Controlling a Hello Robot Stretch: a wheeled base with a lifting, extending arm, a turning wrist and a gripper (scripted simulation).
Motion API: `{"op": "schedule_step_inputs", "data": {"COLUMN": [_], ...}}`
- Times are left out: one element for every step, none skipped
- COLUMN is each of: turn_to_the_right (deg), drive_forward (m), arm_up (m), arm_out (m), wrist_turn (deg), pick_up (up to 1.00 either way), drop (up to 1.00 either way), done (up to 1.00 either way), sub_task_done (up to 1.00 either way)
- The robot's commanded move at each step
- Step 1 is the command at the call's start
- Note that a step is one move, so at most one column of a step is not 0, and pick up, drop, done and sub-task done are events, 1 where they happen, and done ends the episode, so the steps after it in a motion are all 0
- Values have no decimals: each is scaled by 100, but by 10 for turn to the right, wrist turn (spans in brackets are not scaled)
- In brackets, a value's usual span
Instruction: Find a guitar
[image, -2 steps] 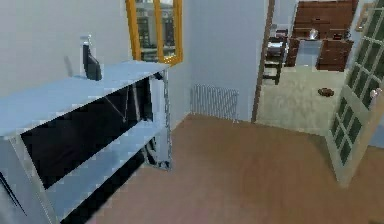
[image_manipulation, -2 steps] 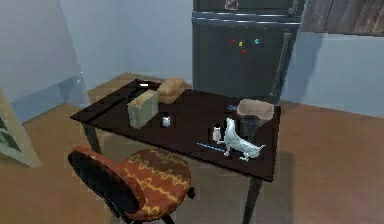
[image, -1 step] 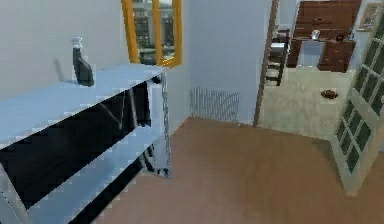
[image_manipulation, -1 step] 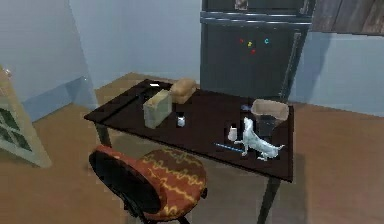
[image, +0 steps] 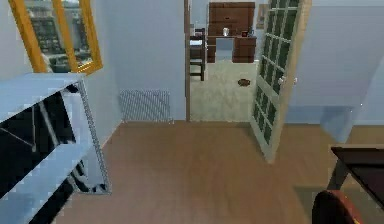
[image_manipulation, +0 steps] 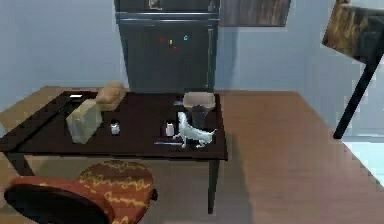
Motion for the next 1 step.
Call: {"op": "schedule_step_inputs", "data": {"turn_to_the_right": [0], "drive_forward": [65], "arm_up": [0], "arm_out": [0], "wrist_turn": [0], "pick_up": [0], "drop": [0], "done": [0], "sub_task_done": [0]}}
